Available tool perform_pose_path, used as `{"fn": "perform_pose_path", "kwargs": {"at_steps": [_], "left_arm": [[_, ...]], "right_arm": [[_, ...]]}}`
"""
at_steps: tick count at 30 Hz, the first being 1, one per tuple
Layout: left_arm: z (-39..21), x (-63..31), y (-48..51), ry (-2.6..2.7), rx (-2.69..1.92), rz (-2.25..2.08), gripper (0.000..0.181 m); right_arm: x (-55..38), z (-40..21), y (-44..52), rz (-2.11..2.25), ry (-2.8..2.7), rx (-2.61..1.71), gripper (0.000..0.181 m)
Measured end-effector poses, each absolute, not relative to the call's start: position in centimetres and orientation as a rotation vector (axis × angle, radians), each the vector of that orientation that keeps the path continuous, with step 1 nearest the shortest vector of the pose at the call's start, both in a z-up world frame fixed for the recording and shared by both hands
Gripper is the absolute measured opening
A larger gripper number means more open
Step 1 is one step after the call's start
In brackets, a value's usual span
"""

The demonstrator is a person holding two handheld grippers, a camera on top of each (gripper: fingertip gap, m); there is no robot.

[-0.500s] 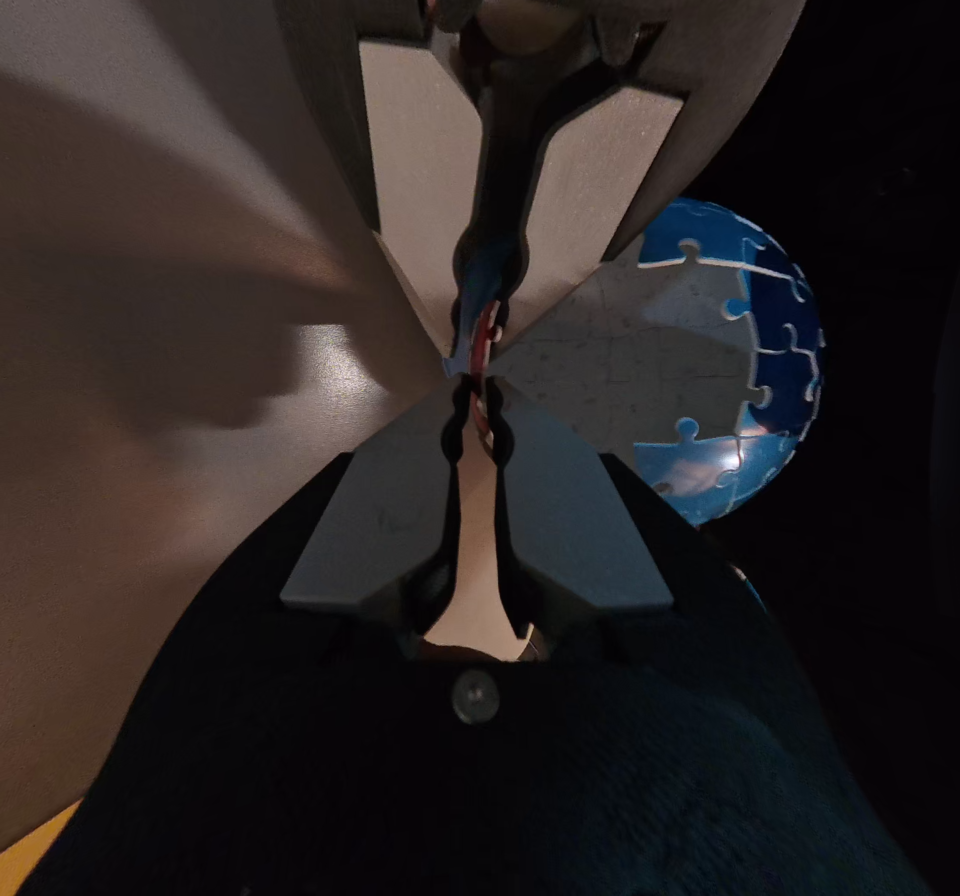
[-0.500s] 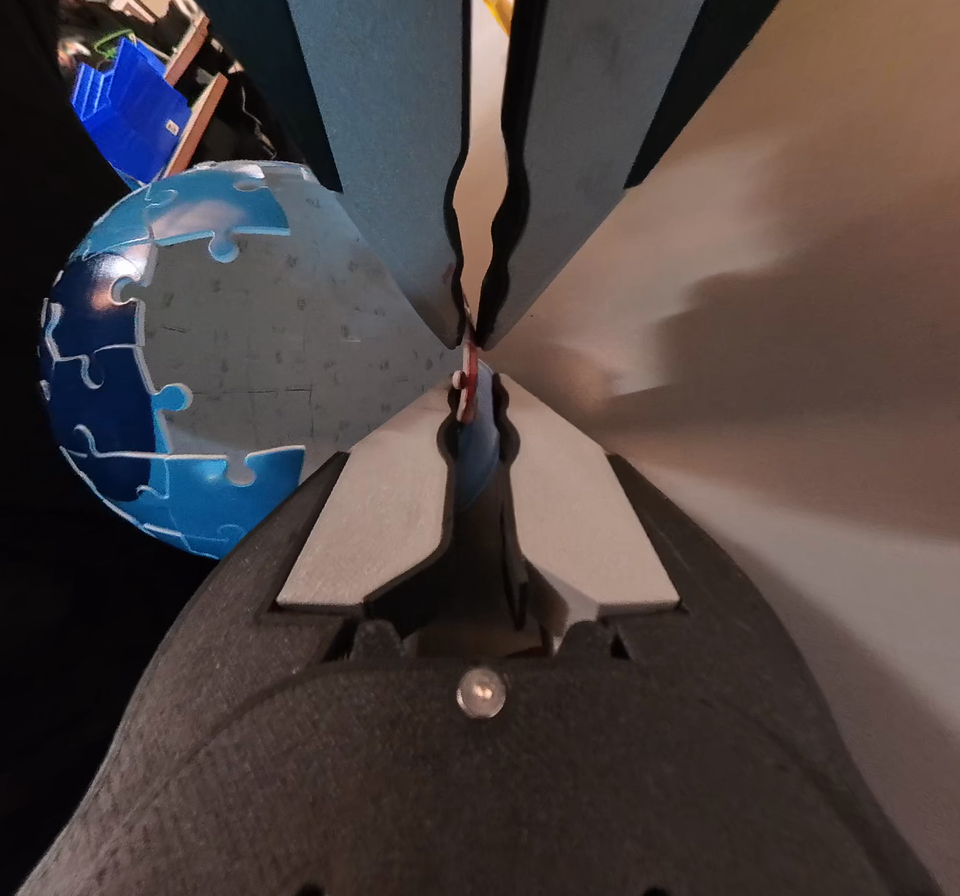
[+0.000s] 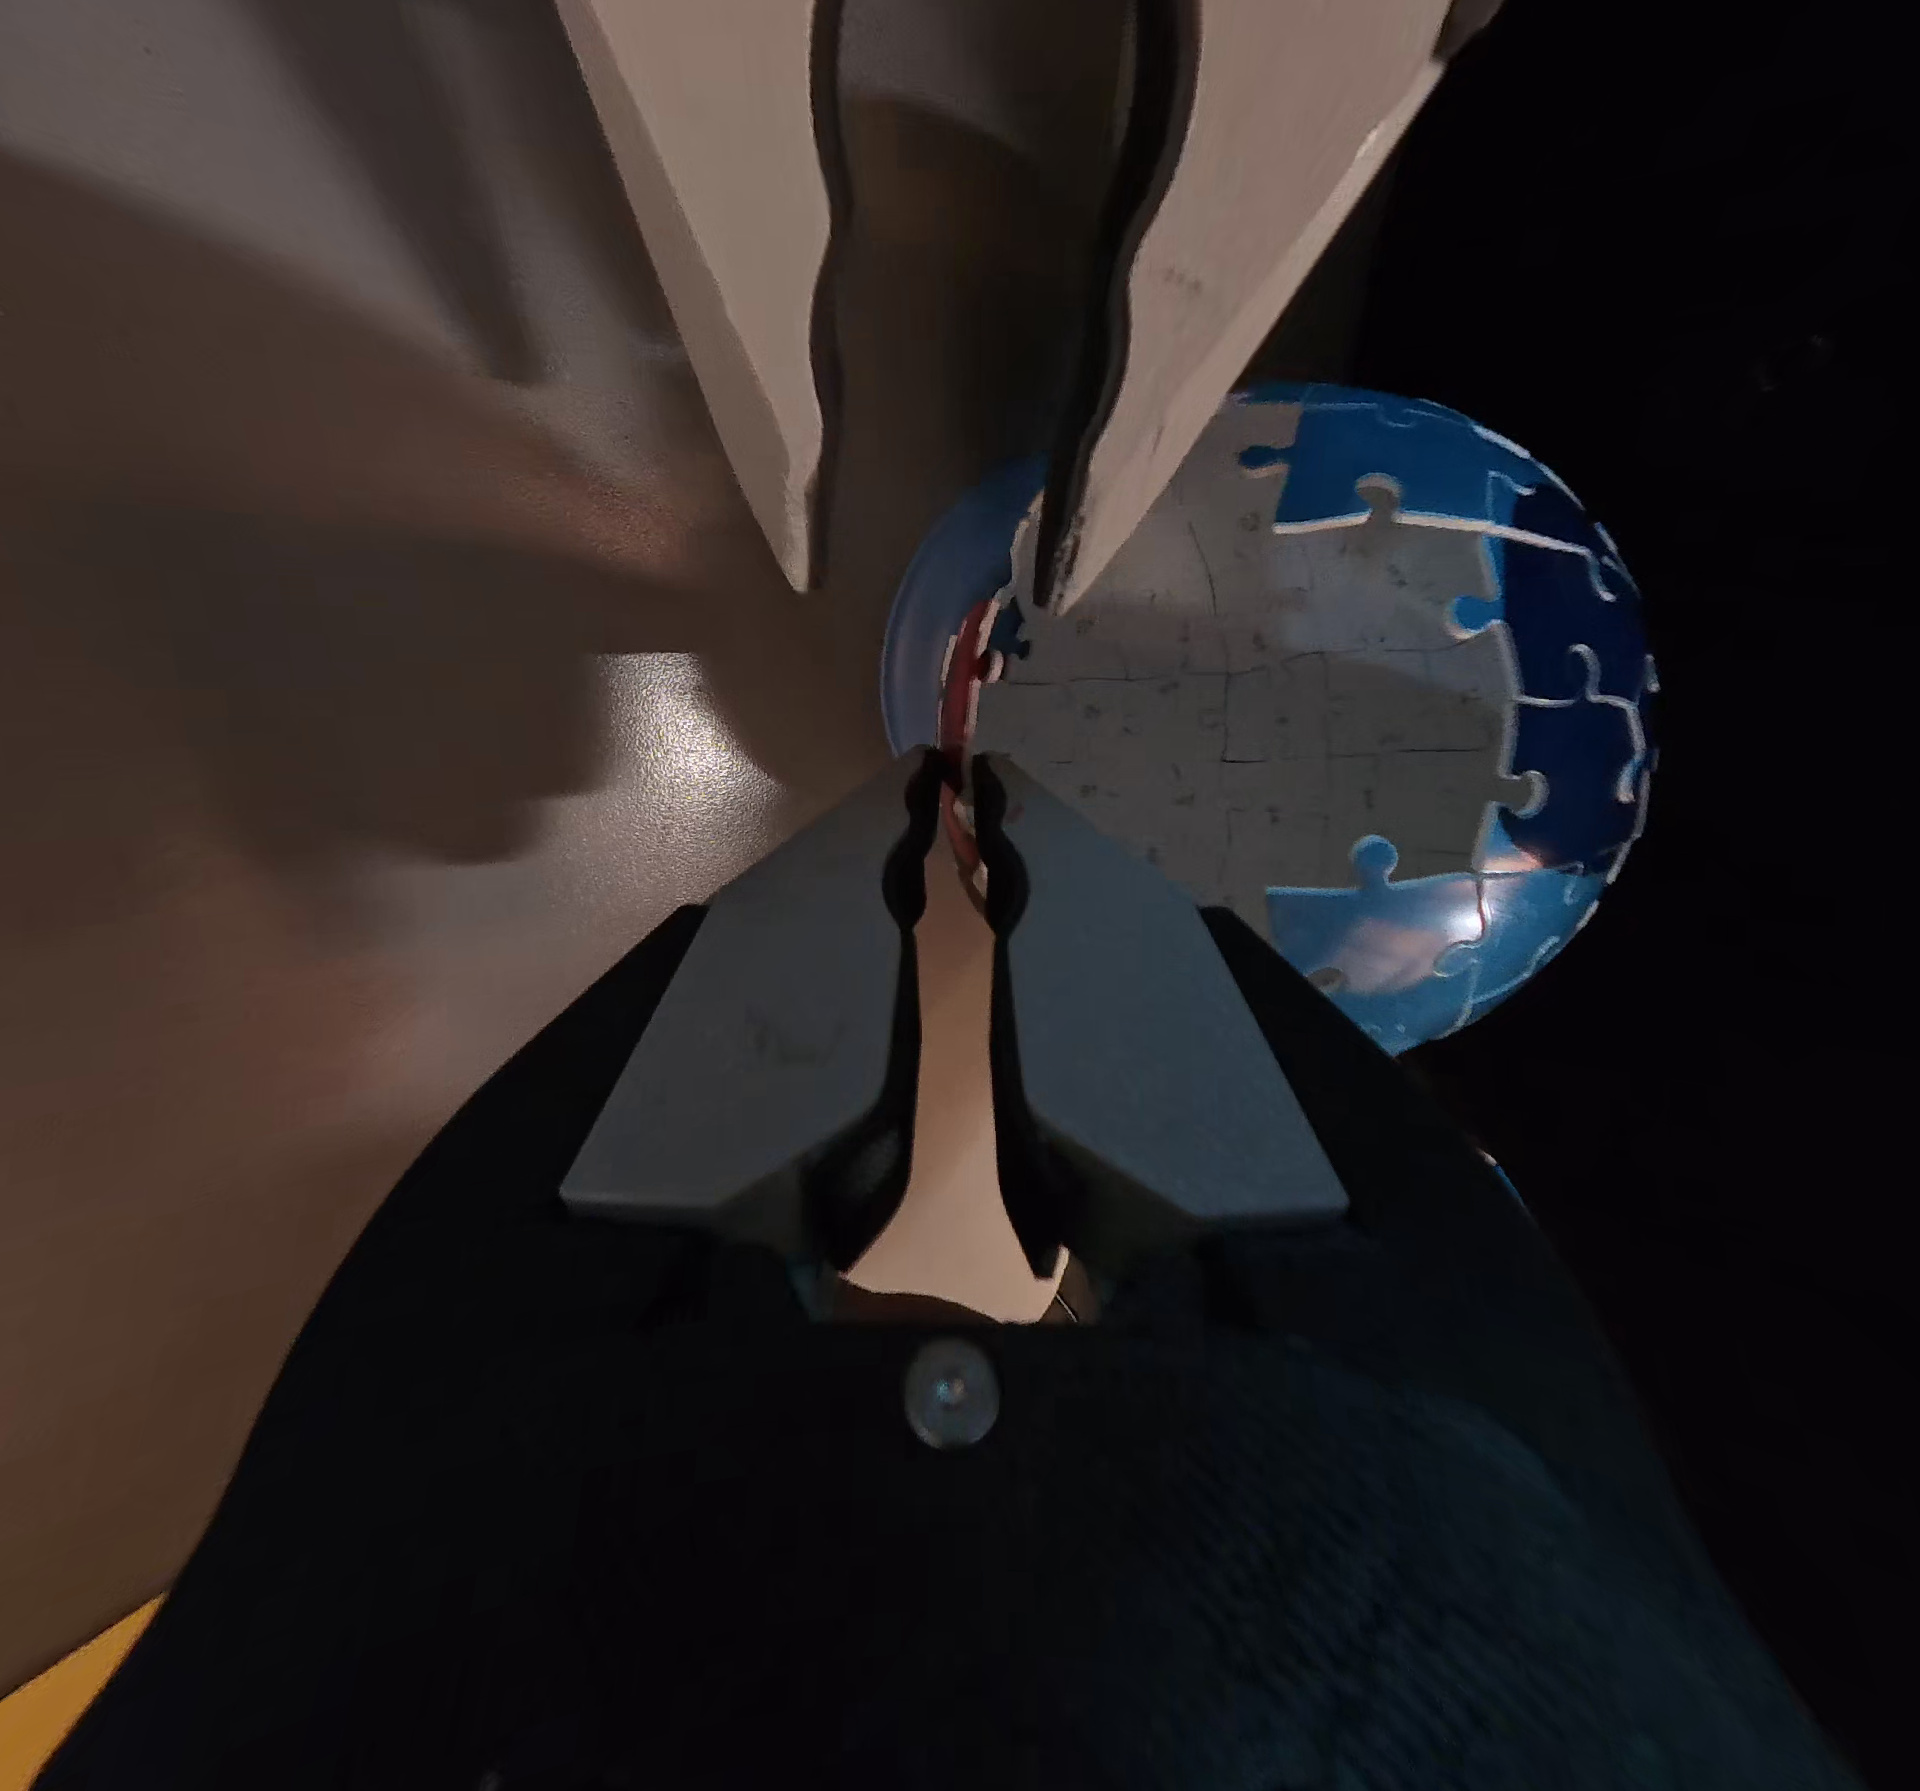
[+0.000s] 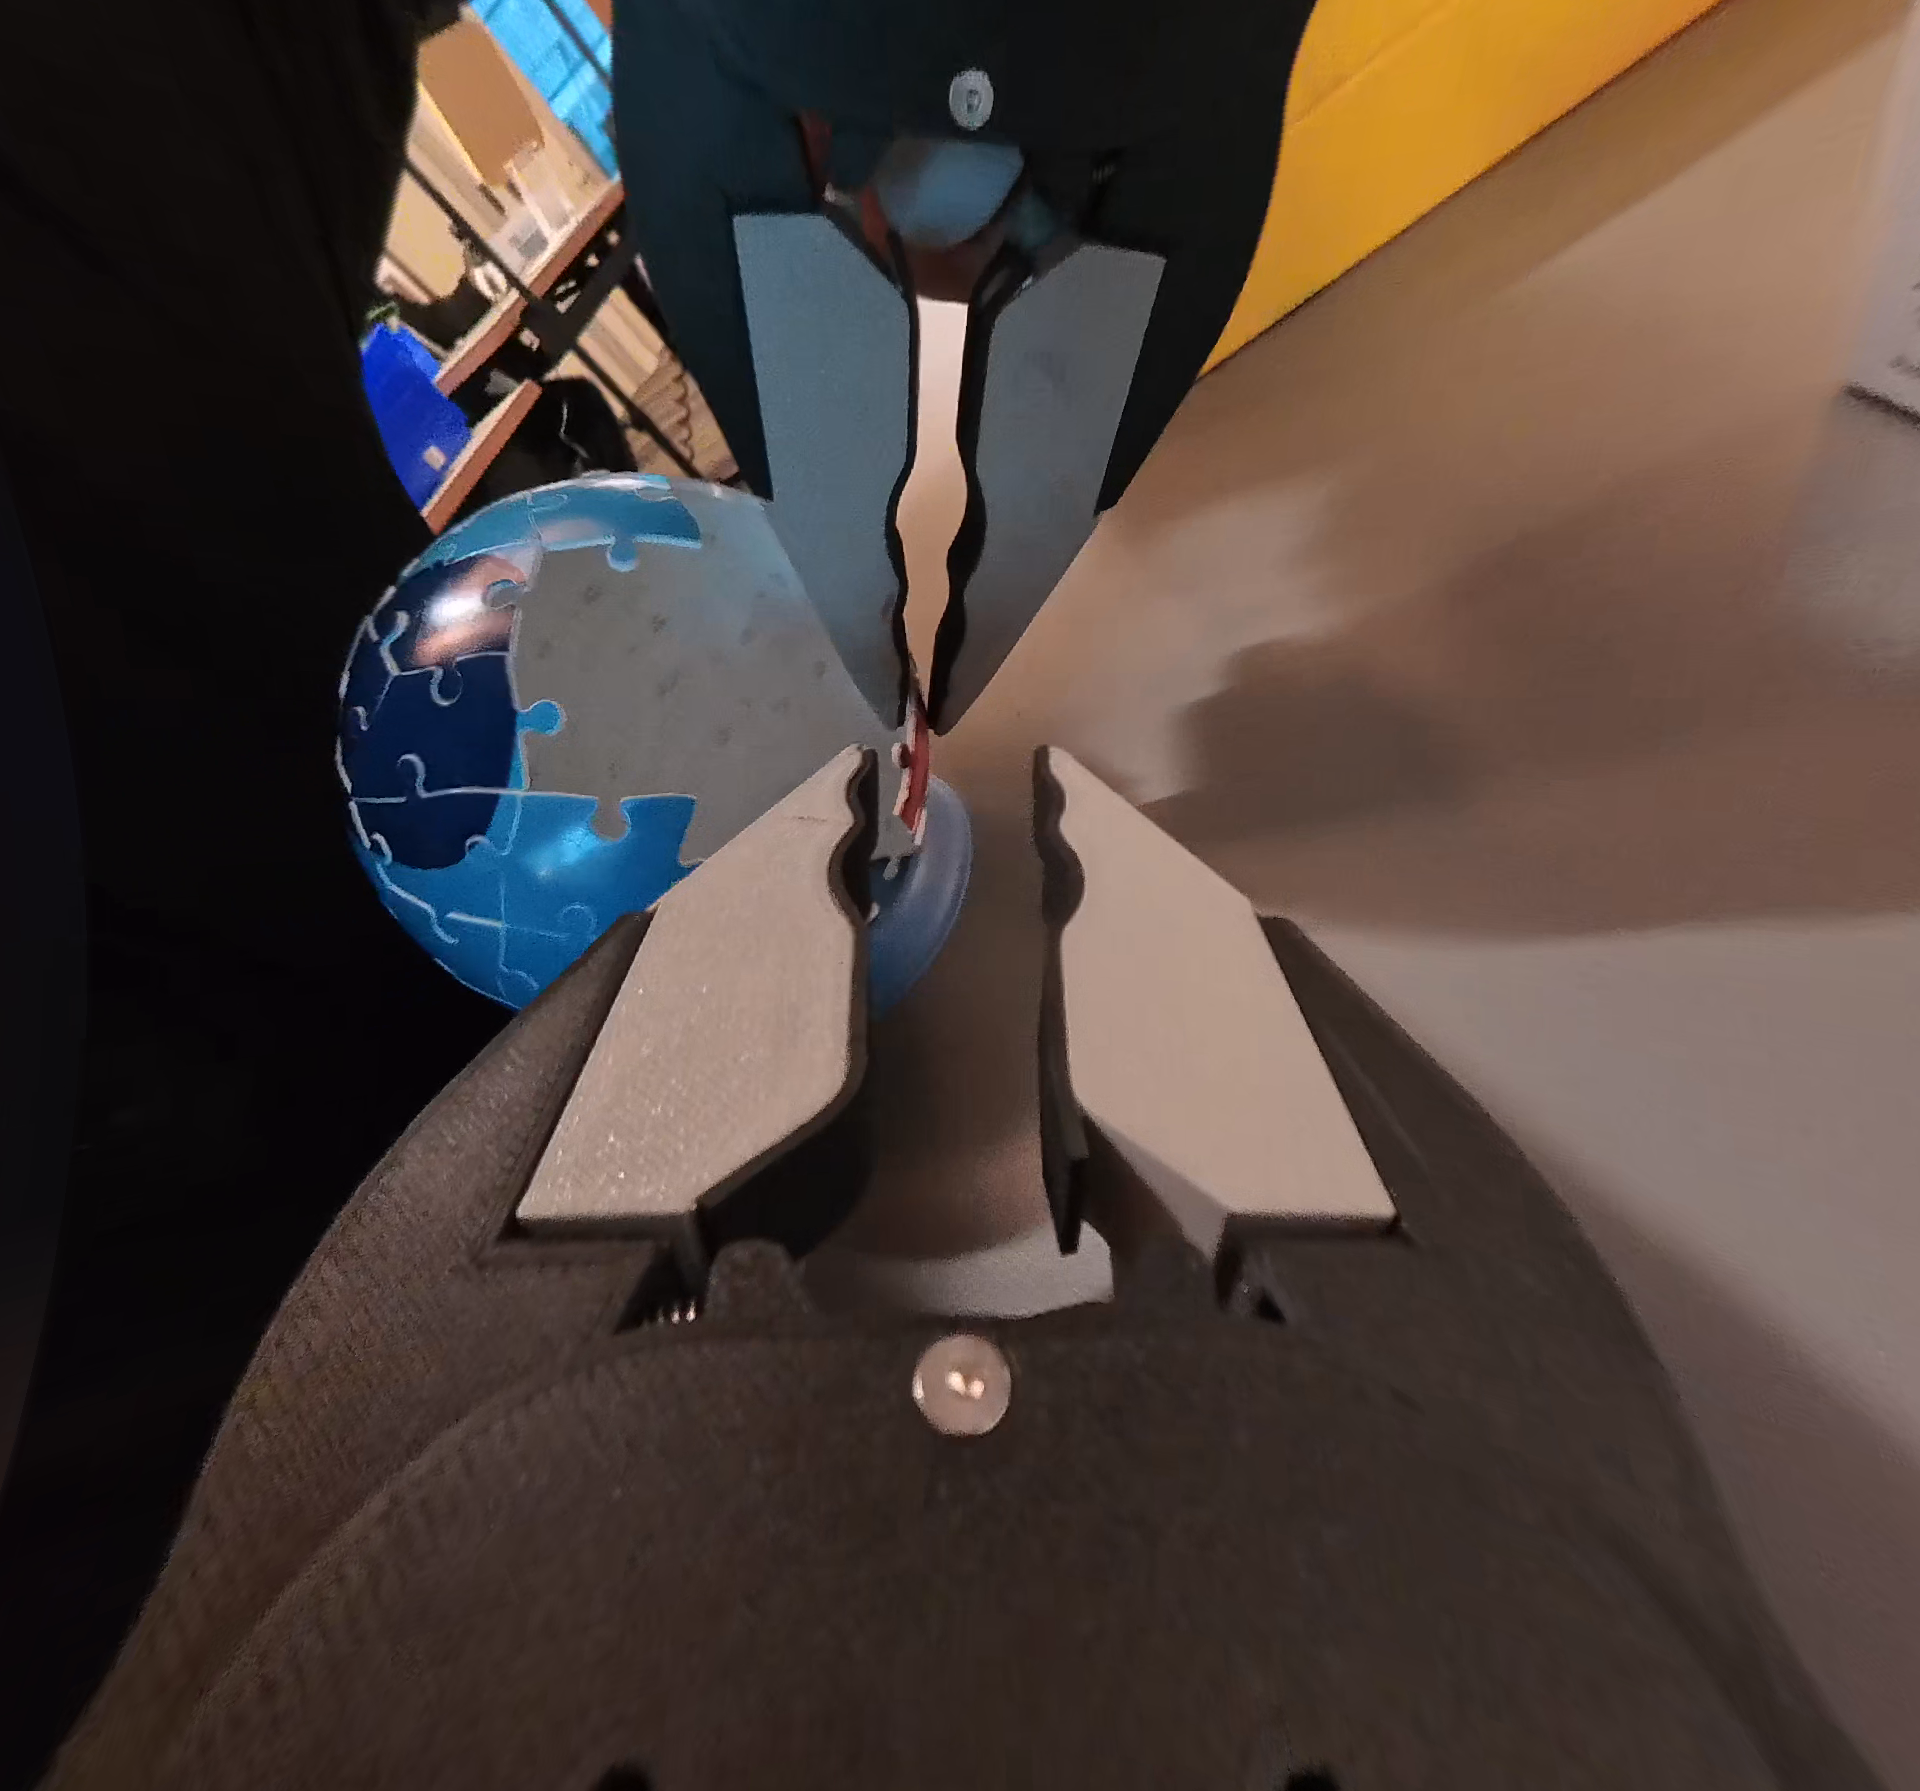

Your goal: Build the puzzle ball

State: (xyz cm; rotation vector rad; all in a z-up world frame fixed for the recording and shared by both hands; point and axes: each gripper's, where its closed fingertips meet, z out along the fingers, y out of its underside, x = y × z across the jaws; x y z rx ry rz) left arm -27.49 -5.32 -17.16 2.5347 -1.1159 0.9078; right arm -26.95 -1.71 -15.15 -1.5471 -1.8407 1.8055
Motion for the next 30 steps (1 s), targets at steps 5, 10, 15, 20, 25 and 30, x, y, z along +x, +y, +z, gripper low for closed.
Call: {"fn": "perform_pose_path", "kwargs": {"at_steps": [5, 10, 15, 20, 25, 30], "left_arm": [[-17.3, -27.9, -4.9, -1.102, 2.571, 0.88, 0.014], [-16.2, -28.3, -3.9, -1.092, 2.66, 0.857, 0.021], [-15.1, -29.1, -3.3, -1.056, 2.743, 0.852, 0.021], [-13.9, -29.8, -3.5, -1.049, 2.825, 0.851, 0.022], [-11.3, -31.4, -3.5, -0.983, 3.007, 0.886, 0.024], [-9.1, -31.8, -5.4, -0.894, 3.154, 0.977, 0.037]], "right_arm": [[-26.8, -14.8, -0.6, 1.74, -1.799, -1.479, 0.027], [-26.5, -14.4, 0.0, 1.73, -1.772, -1.429, 0.027], [-26.5, -15.1, -1.1, 1.732, -1.877, -1.439, 0.024], [-26.5, -16.6, -3.2, 1.714, -2.096, -1.538, 0.027], [-26.7, -17.3, -4.7, 1.6, -2.211, -1.516, 0.03], [-27.3, -17.7, -5.3, 1.564, -2.287, -1.526, 0.027]]}}
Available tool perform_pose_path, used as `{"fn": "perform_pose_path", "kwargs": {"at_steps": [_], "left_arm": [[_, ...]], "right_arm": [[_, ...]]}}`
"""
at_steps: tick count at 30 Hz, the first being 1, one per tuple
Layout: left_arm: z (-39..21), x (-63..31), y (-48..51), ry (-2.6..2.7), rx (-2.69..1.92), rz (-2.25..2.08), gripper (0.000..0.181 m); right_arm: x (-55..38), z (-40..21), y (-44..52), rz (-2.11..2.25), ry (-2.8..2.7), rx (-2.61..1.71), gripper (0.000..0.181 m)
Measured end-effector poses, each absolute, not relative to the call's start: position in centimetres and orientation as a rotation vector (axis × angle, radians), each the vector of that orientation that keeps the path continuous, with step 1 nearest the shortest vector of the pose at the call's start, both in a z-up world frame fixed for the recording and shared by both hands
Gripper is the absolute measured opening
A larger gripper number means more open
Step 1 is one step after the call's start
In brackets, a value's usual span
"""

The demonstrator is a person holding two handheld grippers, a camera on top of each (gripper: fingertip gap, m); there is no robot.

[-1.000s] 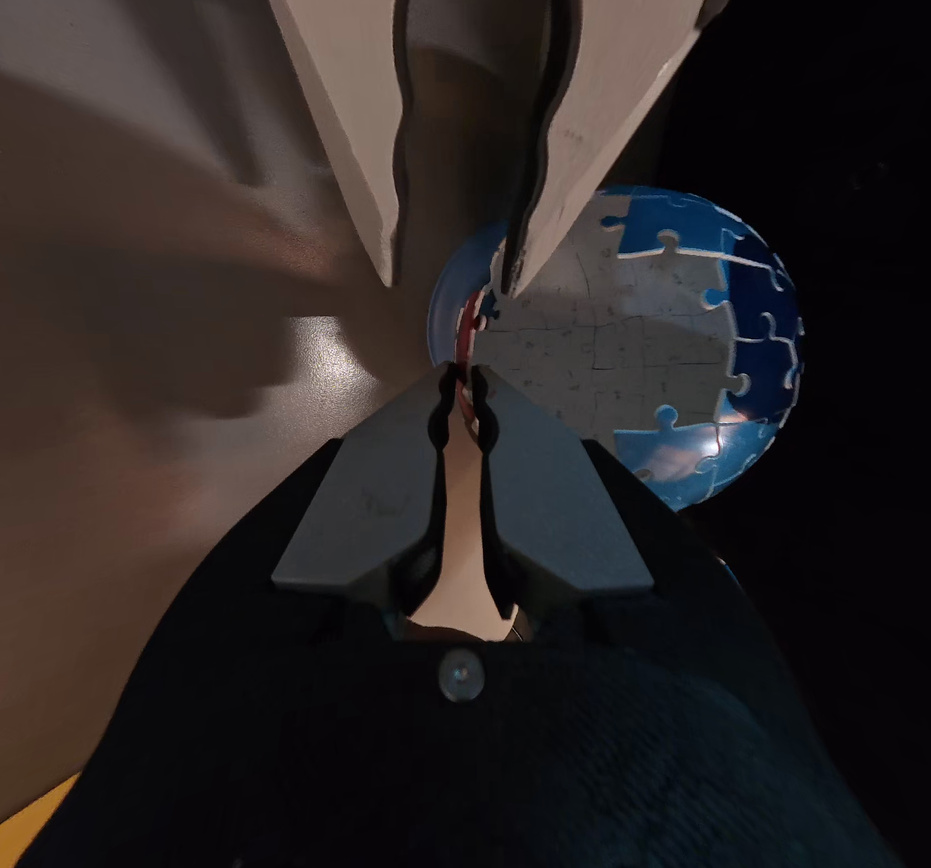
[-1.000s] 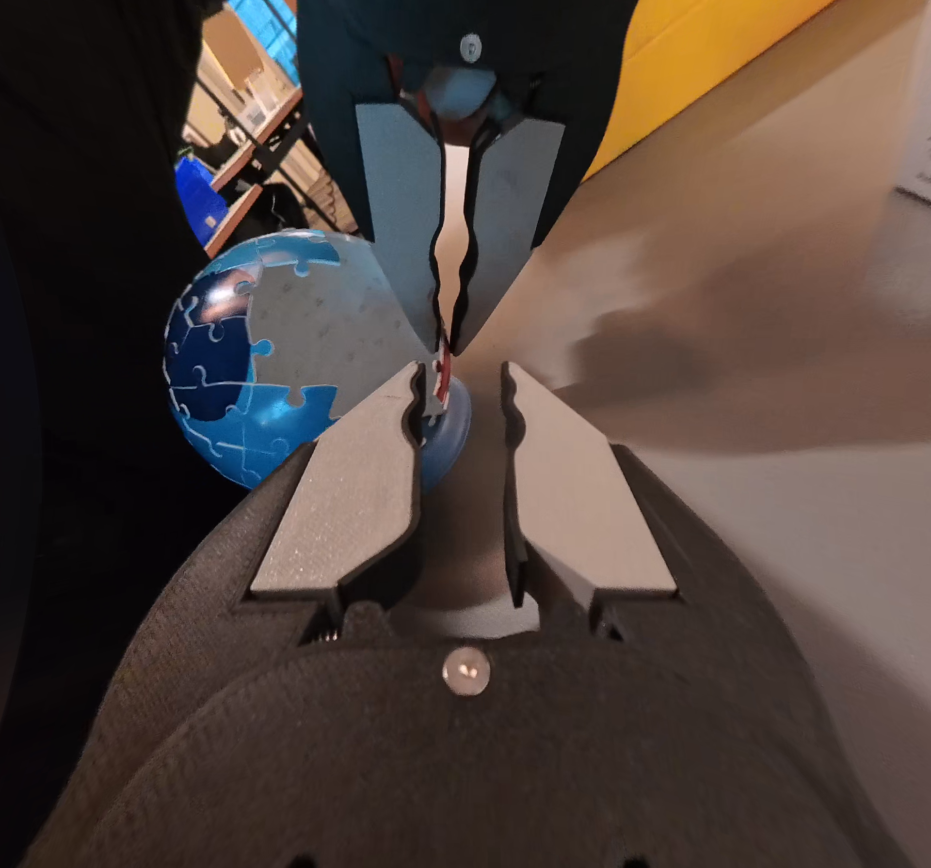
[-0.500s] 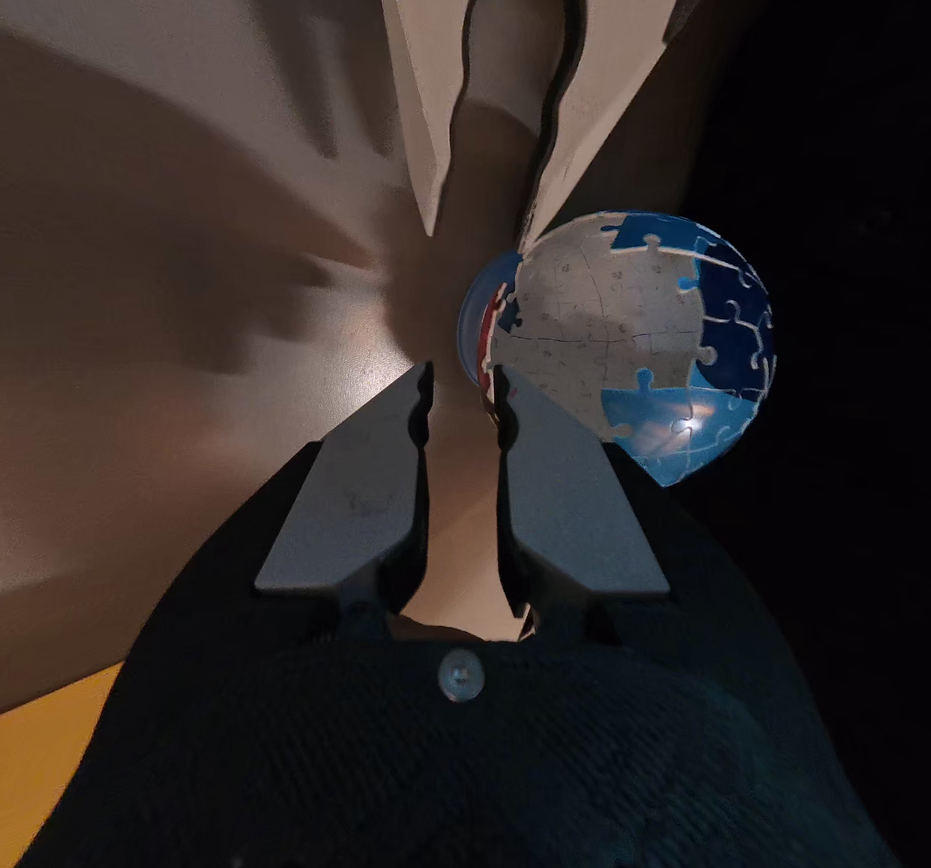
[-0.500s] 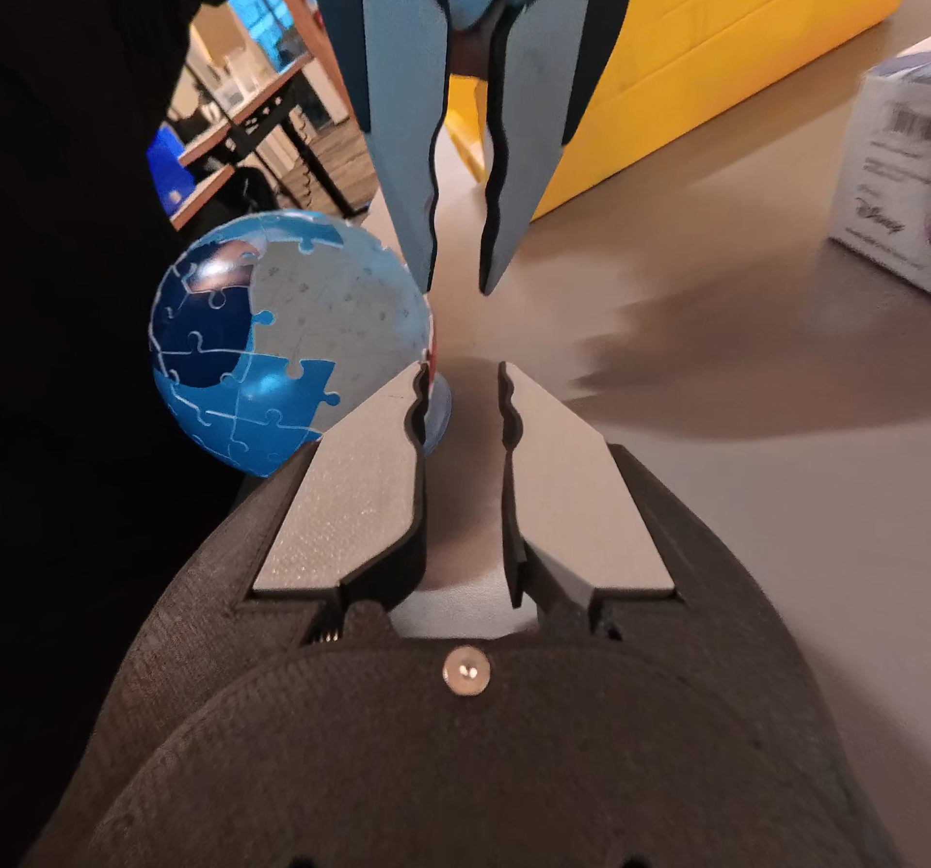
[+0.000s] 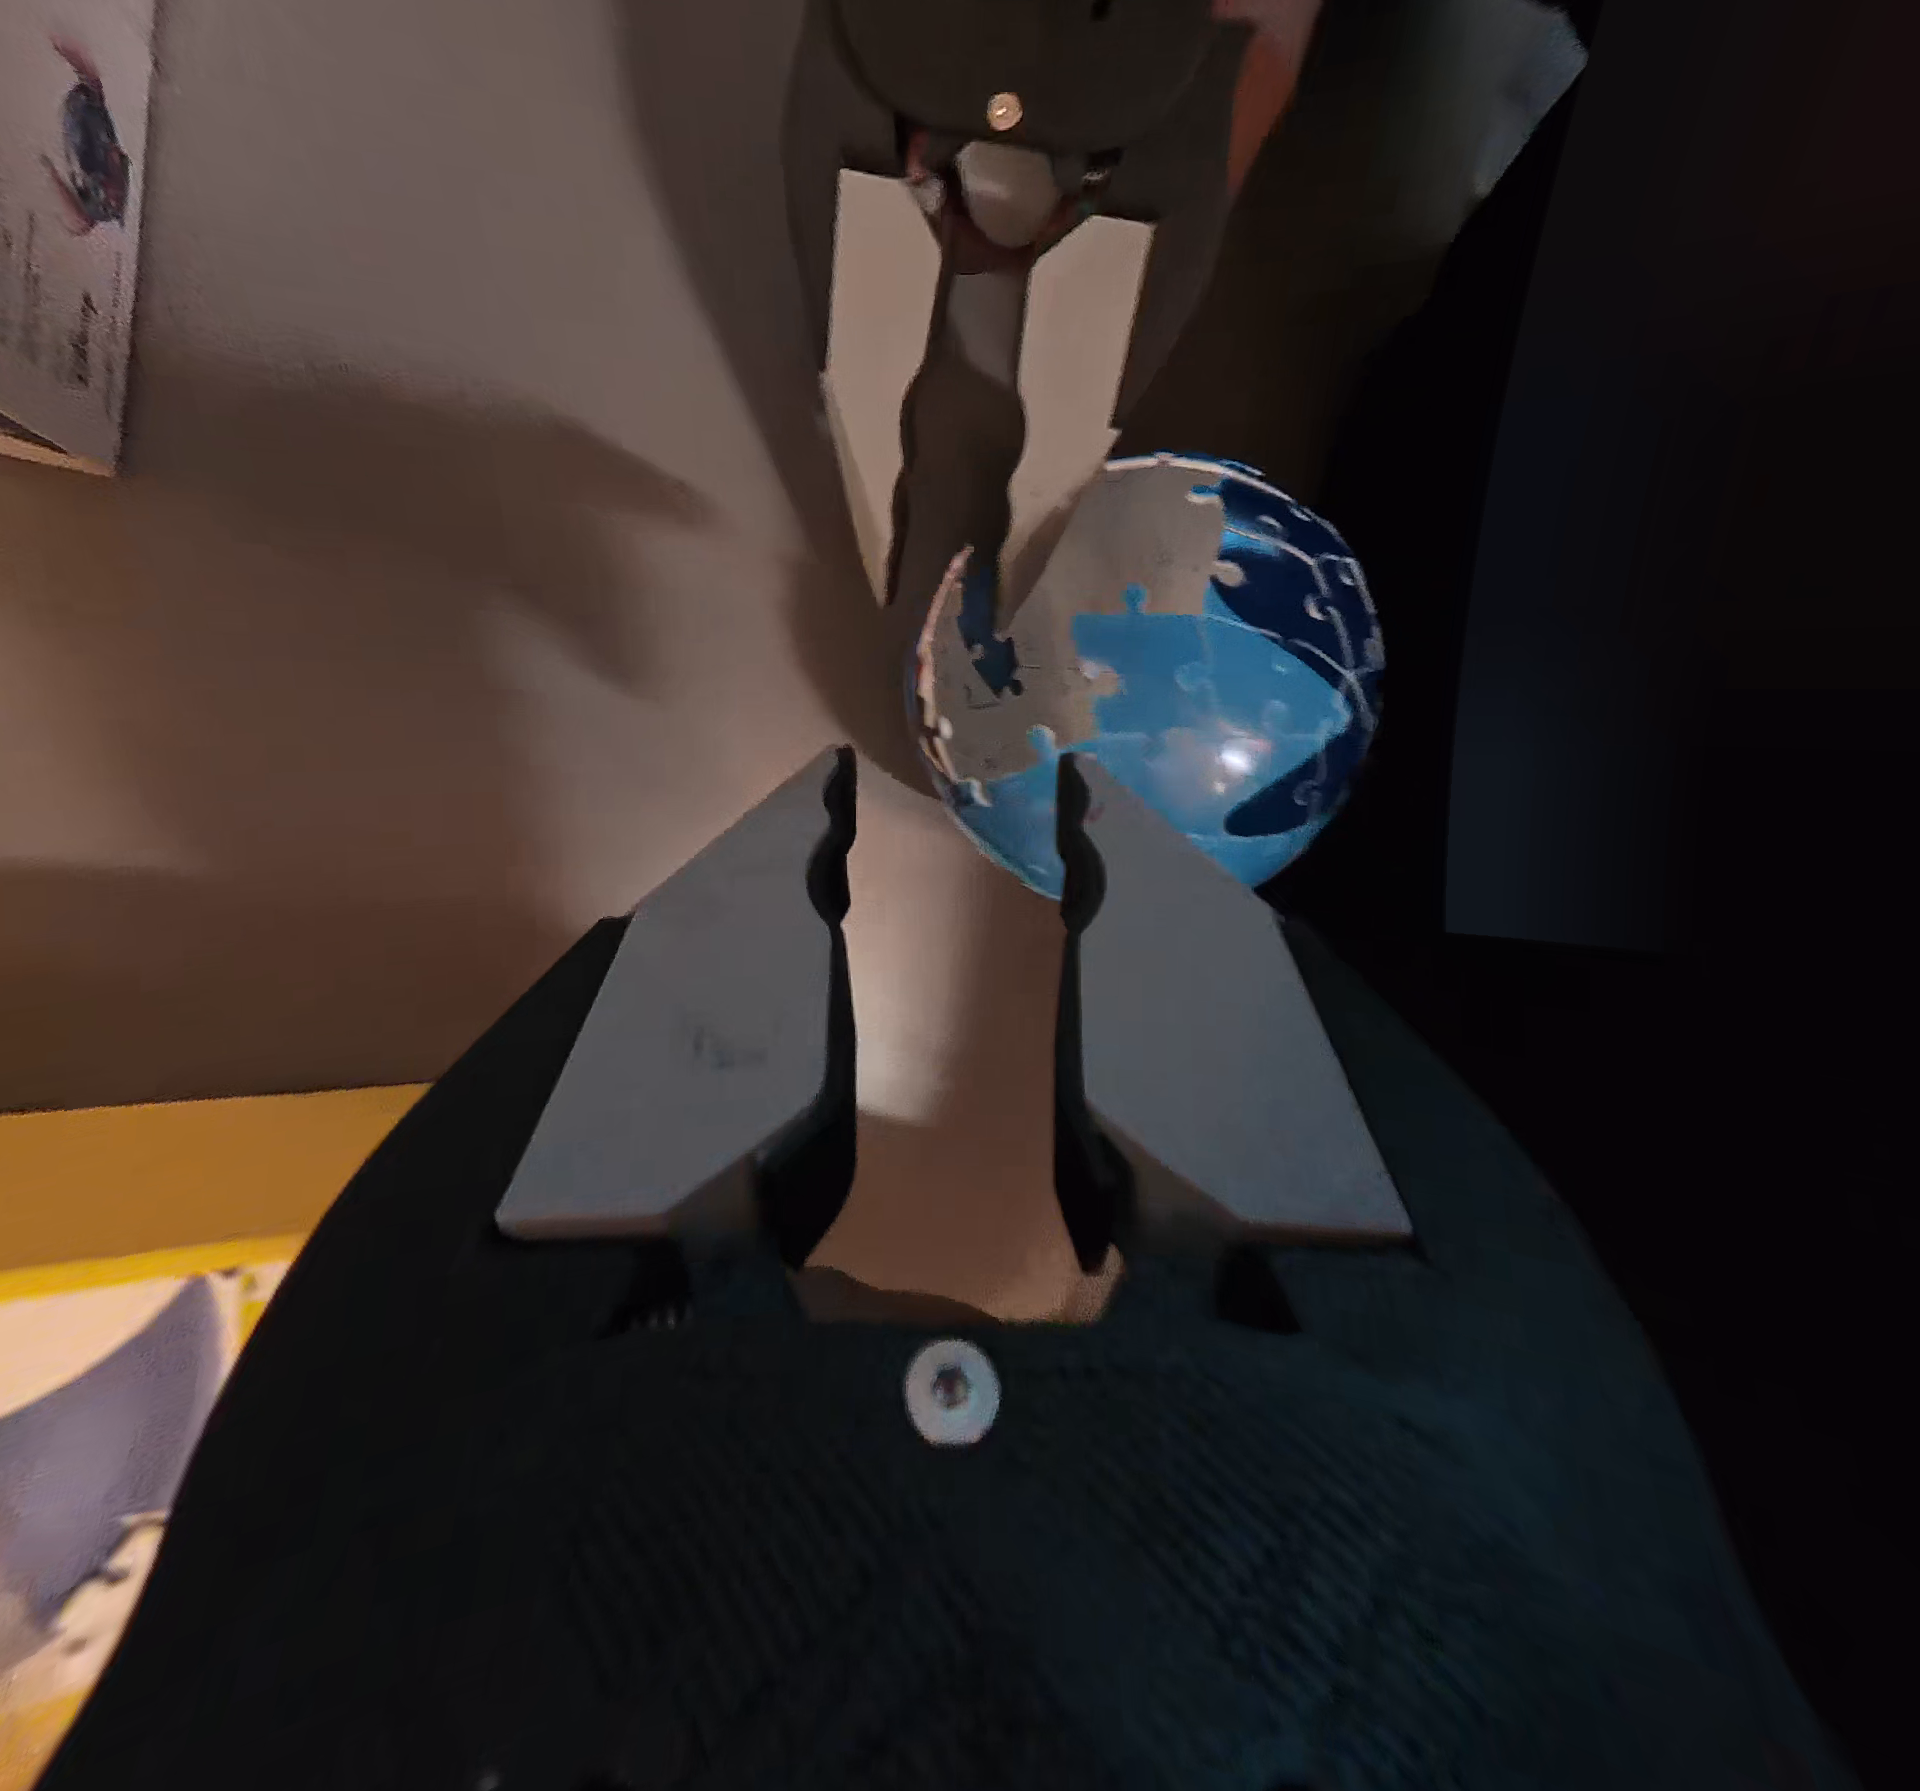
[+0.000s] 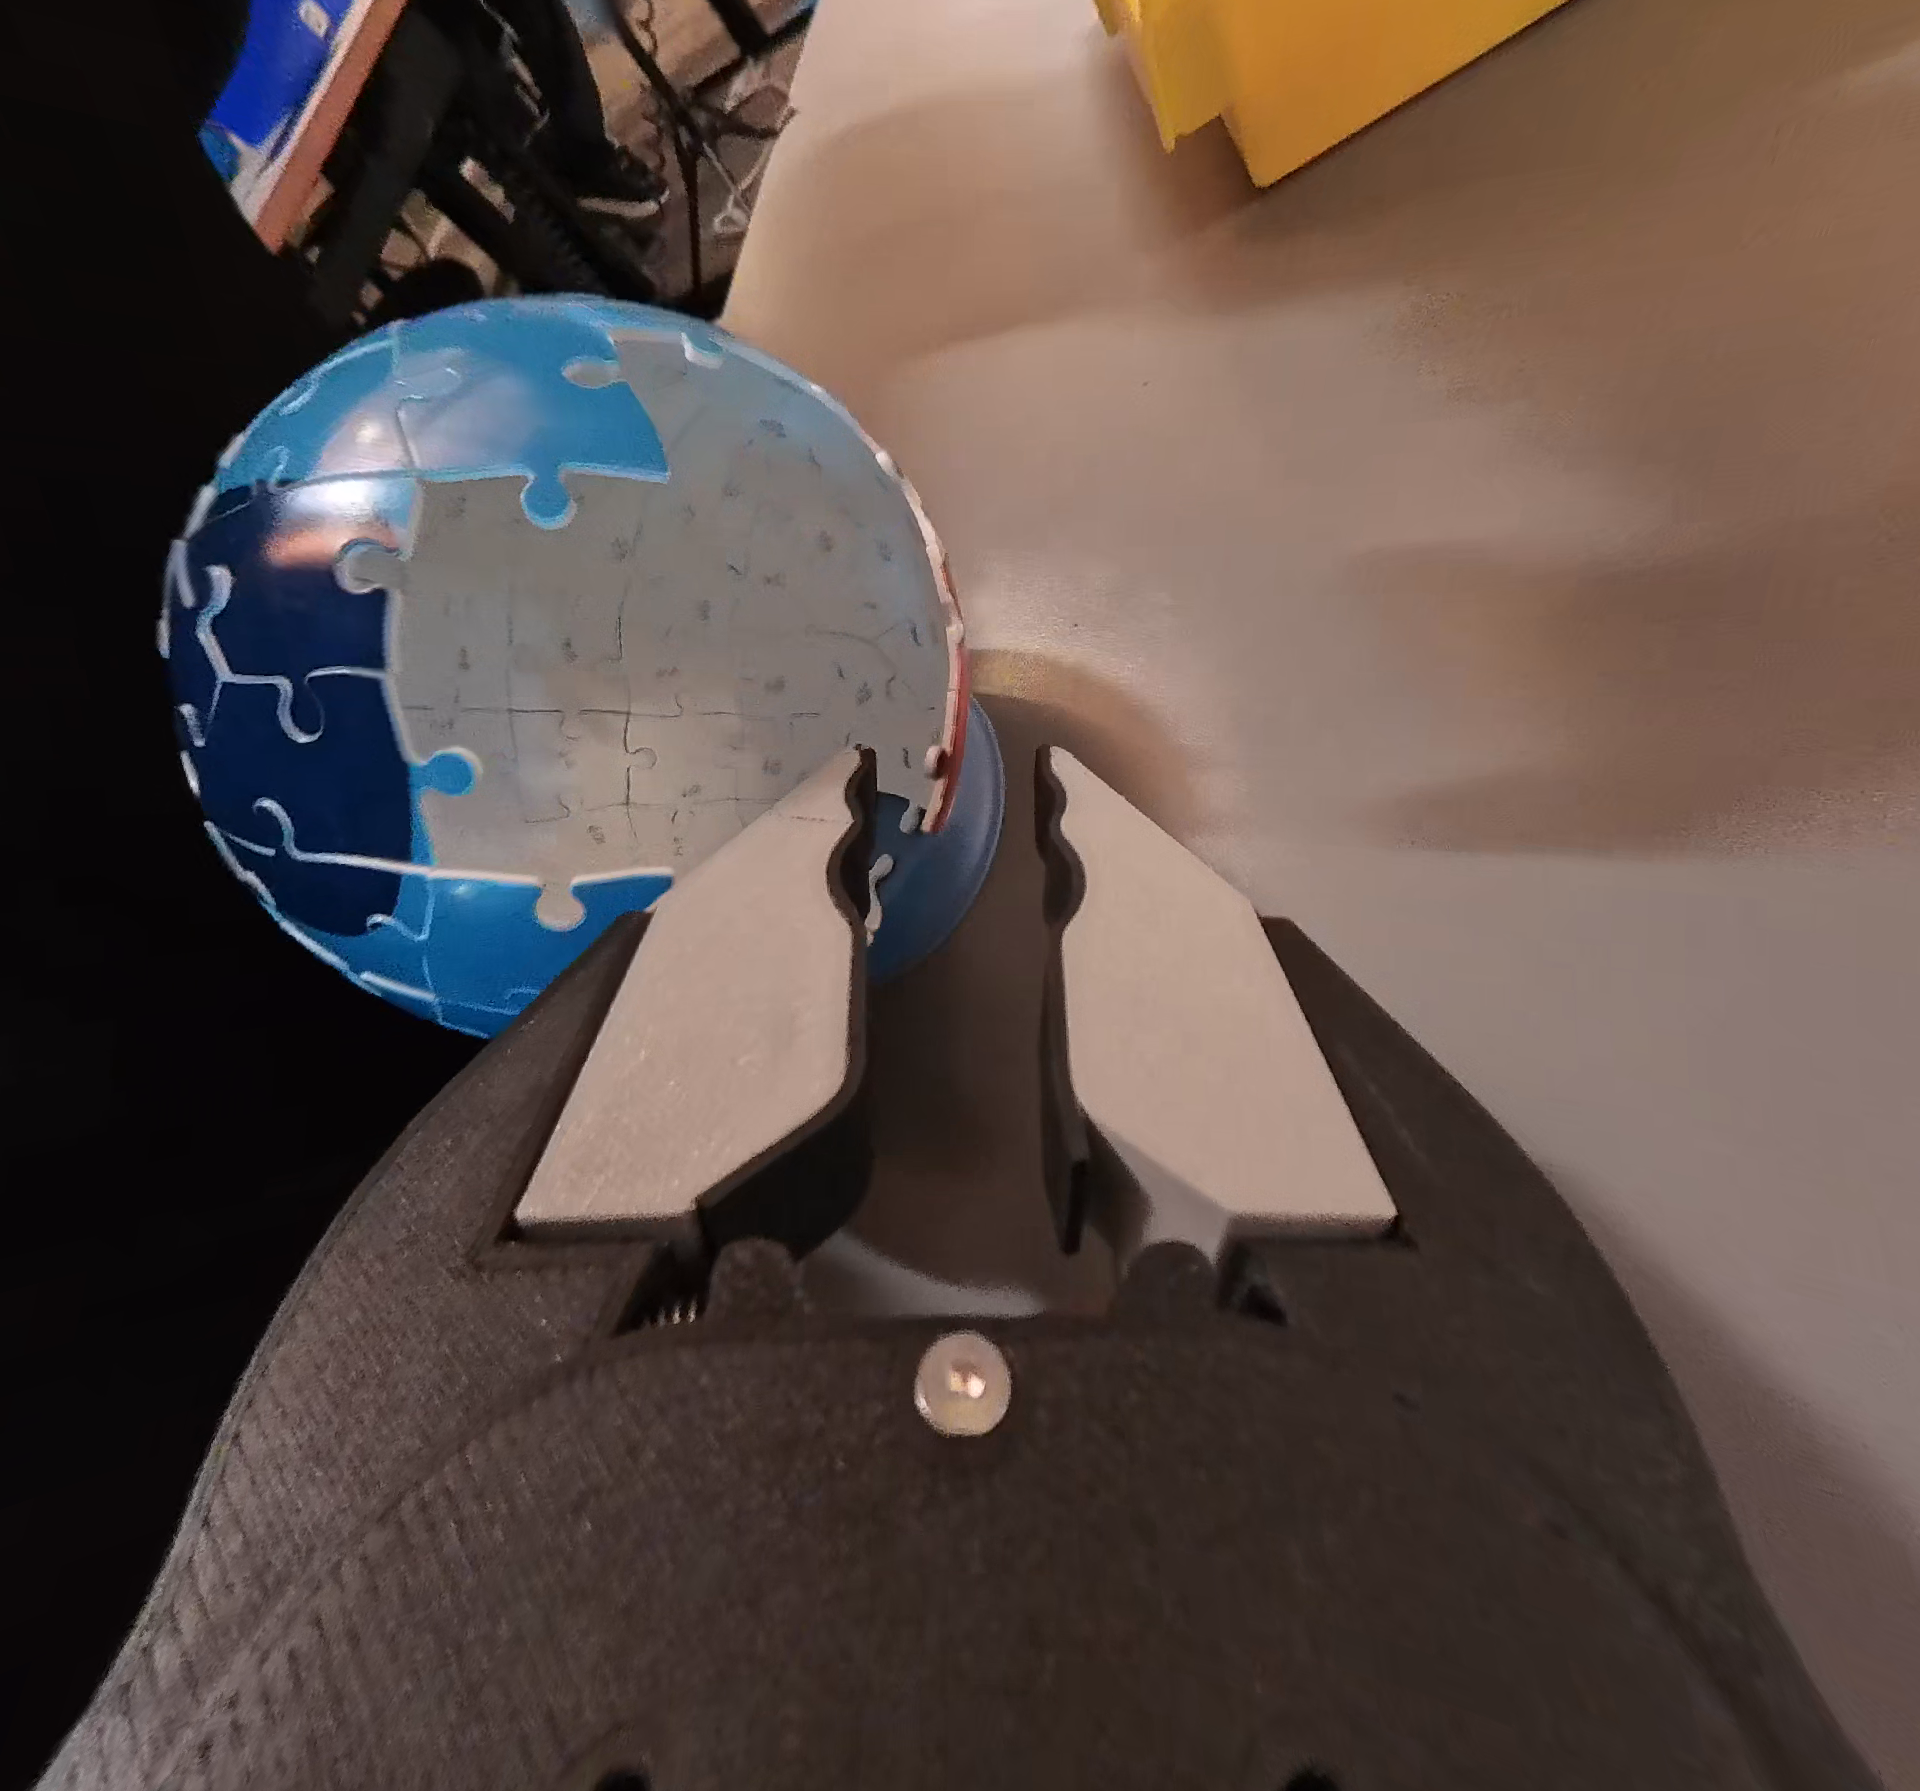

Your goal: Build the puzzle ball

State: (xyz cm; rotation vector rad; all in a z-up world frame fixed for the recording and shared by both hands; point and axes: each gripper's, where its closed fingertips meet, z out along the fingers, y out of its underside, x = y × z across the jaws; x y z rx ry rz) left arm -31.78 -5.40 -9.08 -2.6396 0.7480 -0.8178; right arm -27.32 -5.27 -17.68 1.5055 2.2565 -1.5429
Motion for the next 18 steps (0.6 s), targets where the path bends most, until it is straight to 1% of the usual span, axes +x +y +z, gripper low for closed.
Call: {"fn": "perform_pose_path", "kwargs": {"at_steps": [2, 4, 12, 18], "left_arm": [[-9.1, -31.3, -6.8, 0.719, -2.628, -0.817, 0.045], [-9.5, -30.7, -8.1, 0.708, -2.623, -0.818, 0.048], [-10.3, -28.7, -10.7, 0.627, -2.58, -0.92, 0.047], [-10.7, -28.2, -10.7, 0.613, -2.554, -0.951, 0.047]], "right_arm": [[-27.4, -18.1, -5.6, -1.498, 2.271, 1.481, 0.027], [-27.5, -18.5, -5.9, -1.455, 2.295, 1.462, 0.027], [-27.5, -19.4, -6.3, -1.318, 2.363, 1.402, 0.018], [-27.4, -19.7, -6.6, -1.305, 2.329, 1.365, 0.018]]}}
